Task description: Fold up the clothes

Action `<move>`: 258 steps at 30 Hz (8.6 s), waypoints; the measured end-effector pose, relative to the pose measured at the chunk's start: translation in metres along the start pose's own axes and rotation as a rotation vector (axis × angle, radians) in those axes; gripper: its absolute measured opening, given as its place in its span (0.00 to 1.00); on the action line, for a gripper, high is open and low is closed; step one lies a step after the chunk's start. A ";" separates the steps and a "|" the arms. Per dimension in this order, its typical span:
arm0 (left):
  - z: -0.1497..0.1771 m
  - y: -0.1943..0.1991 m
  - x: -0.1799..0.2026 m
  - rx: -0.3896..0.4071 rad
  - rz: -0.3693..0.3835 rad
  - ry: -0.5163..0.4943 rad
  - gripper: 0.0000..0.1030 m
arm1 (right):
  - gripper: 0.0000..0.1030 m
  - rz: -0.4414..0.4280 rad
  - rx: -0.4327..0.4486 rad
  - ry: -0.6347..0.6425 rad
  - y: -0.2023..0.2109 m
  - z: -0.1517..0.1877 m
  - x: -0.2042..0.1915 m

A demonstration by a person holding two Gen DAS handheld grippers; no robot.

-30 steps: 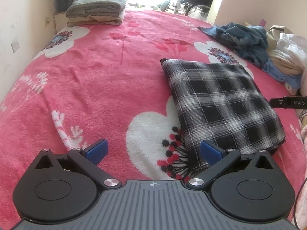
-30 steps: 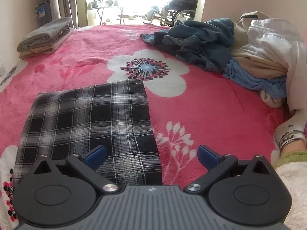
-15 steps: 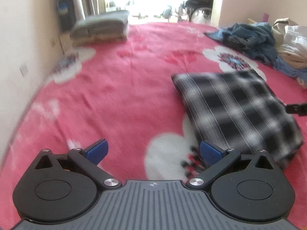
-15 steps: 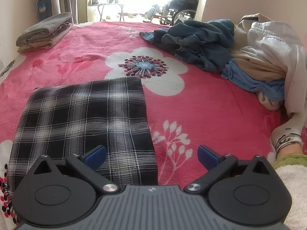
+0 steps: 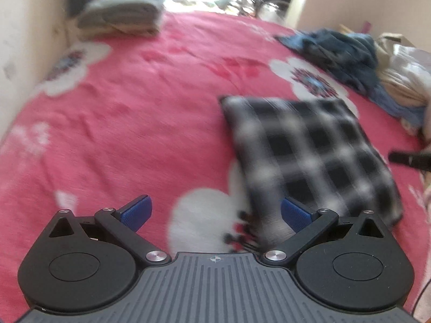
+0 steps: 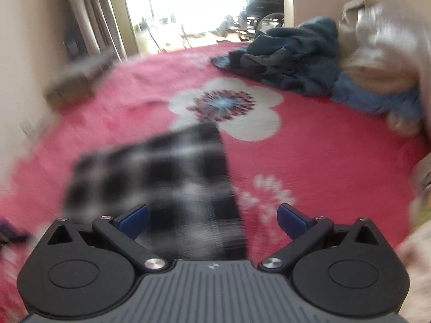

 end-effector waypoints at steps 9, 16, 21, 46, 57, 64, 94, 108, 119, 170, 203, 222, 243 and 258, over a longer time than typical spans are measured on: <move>-0.020 -0.041 0.006 -0.074 0.228 0.075 0.99 | 1.00 -0.200 -0.178 -0.252 -0.031 -0.016 0.033; -0.025 -0.079 0.012 -0.123 0.361 0.103 0.96 | 0.99 -0.337 -0.353 -0.343 -0.081 -0.016 0.039; -0.049 -0.098 0.017 -0.086 0.425 0.080 0.97 | 0.97 -0.443 -0.405 -0.400 -0.122 -0.032 0.037; -0.036 -0.104 -0.003 -0.108 0.622 0.317 0.53 | 0.58 -0.795 -0.552 -0.293 -0.138 -0.006 0.006; -0.033 -0.094 0.012 -0.026 0.517 0.238 0.26 | 0.36 -0.688 -0.456 -0.229 -0.134 -0.013 -0.007; -0.041 -0.062 0.042 0.062 0.423 0.027 0.11 | 0.31 -0.472 -0.271 -0.028 -0.082 -0.026 -0.027; -0.354 0.035 -0.220 0.434 -0.059 0.099 0.11 | 0.30 -0.734 0.057 0.041 -0.150 -0.295 -0.358; -0.423 -0.031 -0.309 0.381 -0.052 0.128 0.11 | 0.30 -0.711 -0.080 -0.142 -0.273 -0.347 -0.416; -0.442 -0.072 -0.341 0.296 -0.030 0.142 0.15 | 0.30 -0.687 -0.160 -0.213 -0.326 -0.356 -0.419; -0.299 -0.054 -0.353 0.776 -0.077 0.201 0.29 | 0.68 0.109 -0.184 0.667 -0.361 -0.325 -0.684; -0.256 -0.033 -0.430 0.824 0.249 0.560 0.30 | 0.42 -0.313 0.086 0.470 -0.285 -0.359 -0.656; -0.289 -0.011 -0.391 0.888 0.154 0.411 0.39 | 0.22 -0.224 0.118 0.556 -0.298 -0.384 -0.551; -0.297 -0.063 -0.403 0.663 -0.038 0.556 0.58 | 0.23 -0.395 0.066 0.365 -0.292 -0.304 -0.416; -0.201 0.057 -0.221 0.586 -0.233 0.197 1.00 | 0.42 -0.351 0.084 0.320 -0.156 -0.205 -0.330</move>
Point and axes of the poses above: each gripper's, at about its wrist camera, not at the fingertips, and y roughly against the way its jaws point, x to its right, z to its underside, the point moved 7 cm from there along -y, roughly the way its jaws point, and after that the axes turned 11 degrees about z, right-handed, at the moved point
